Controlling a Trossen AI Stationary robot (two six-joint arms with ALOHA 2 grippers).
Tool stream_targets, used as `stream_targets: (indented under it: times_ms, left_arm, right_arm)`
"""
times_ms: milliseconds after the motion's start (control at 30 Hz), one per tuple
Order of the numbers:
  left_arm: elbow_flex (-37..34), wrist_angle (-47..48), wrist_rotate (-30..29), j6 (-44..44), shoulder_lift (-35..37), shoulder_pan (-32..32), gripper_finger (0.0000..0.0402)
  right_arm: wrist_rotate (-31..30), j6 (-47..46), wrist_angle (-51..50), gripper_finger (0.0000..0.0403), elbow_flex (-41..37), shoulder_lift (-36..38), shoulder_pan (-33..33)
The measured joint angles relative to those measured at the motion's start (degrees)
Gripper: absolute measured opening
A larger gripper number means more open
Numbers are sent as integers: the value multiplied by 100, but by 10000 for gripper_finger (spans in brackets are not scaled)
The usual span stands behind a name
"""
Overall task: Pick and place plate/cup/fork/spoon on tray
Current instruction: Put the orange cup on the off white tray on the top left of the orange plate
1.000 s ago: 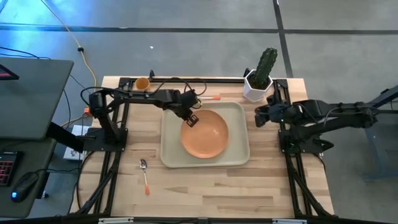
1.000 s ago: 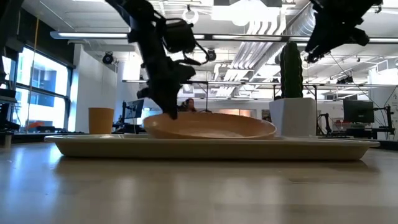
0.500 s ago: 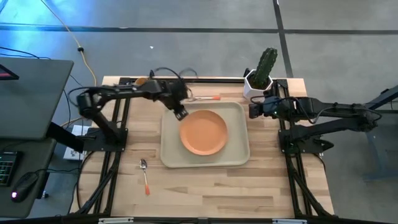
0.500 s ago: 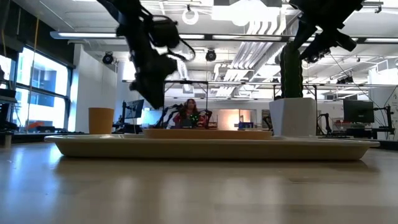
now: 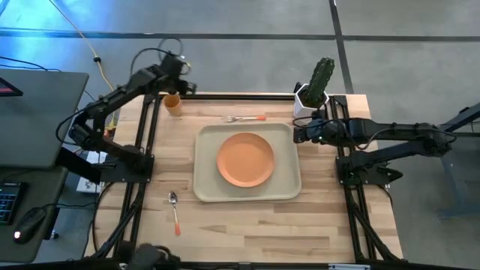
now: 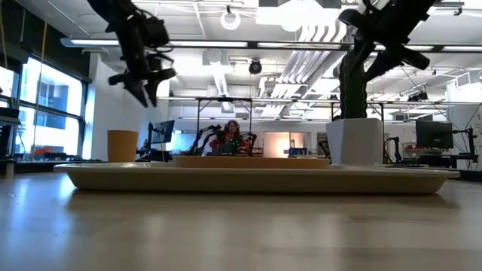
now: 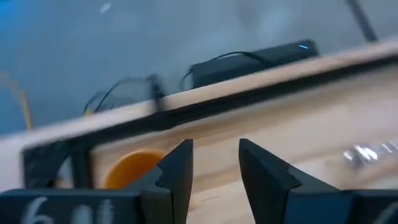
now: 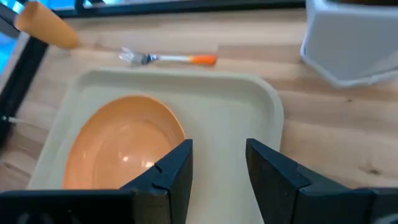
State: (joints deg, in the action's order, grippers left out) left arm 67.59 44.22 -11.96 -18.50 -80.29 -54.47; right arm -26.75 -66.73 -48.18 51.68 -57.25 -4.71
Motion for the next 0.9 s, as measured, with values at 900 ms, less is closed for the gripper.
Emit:
stream_targets:
  times_ms: [900]
  left_arm:
    - [813,873,597,1966,-1094,-943,145]
  right_arm:
    - [744,291,-17,140,0,-250,-697]
